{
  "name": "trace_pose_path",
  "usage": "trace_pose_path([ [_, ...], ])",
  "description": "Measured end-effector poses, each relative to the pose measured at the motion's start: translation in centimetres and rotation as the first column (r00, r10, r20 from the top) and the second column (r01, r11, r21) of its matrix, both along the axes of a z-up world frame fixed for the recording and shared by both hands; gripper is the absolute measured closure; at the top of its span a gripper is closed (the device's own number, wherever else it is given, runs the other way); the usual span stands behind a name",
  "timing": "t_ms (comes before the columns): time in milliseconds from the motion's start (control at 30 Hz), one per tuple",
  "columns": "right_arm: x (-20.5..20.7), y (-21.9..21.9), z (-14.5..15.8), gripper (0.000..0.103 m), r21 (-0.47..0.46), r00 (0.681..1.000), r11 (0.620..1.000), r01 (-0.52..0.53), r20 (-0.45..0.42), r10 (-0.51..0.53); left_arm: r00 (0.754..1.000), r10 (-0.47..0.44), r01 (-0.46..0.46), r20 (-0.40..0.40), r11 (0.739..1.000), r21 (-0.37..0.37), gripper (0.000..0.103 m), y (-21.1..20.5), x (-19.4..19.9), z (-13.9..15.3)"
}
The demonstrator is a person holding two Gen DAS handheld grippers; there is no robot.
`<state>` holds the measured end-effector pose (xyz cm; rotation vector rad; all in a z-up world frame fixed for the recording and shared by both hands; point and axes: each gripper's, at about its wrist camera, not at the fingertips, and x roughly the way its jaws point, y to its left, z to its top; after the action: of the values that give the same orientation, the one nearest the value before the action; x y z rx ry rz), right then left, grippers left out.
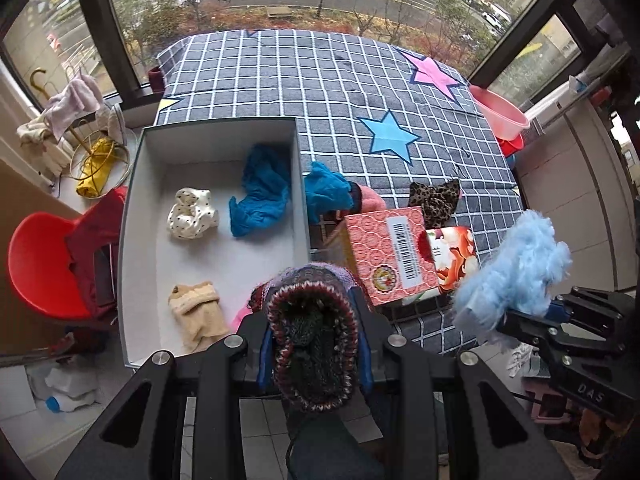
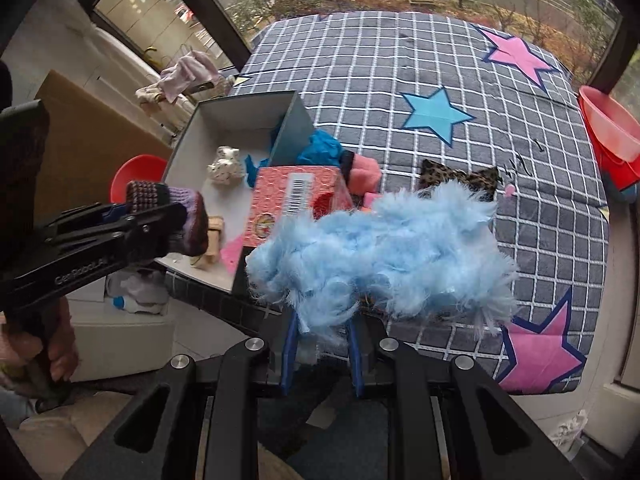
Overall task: Organize soft objects
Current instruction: 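Lift the beanie and fluffy item with both grippers toward the white box, then hold the beanie and fluffy item with both grippers above the box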
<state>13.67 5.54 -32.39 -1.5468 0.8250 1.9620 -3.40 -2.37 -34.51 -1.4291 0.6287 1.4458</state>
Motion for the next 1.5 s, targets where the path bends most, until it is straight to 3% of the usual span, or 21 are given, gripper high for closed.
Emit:
trace_pose_path([
  [333, -5.2, -1.6, 0.6, 0.080, 0.017, 0.992, 0.992, -0.127, -0.004, 0.127, 0.993, 0.114, -0.114, -0.011, 0.994, -0.006, 0.068, -2.6, -3.6, -0.6],
  [733, -11.7, -2.3, 0.3, 0.080, 0.019, 0.968, 0.968, -0.249, -0.026, 0.250, 0.968, 0.246, -0.248, -0.038, 0.968, -0.037, 0.067, -5.2, -8.2, -2.1],
  [1200, -16.5, 0.3, -1.7, 0.080, -0.018, 0.974, 0.974, -0.225, -0.027, 0.224, 0.966, 0.250, -0.253, -0.061, 0.966, -0.046, 0.067, -3.0, -10.1, -3.9],
  [1500, -17.3, -0.3, -3.8, 0.080, -0.064, 0.970, 0.968, -0.244, 0.007, 0.245, 0.967, 0.253, -0.255, -0.037, 0.961, -0.110, 0.067, -3.6, -10.0, -6.5],
])
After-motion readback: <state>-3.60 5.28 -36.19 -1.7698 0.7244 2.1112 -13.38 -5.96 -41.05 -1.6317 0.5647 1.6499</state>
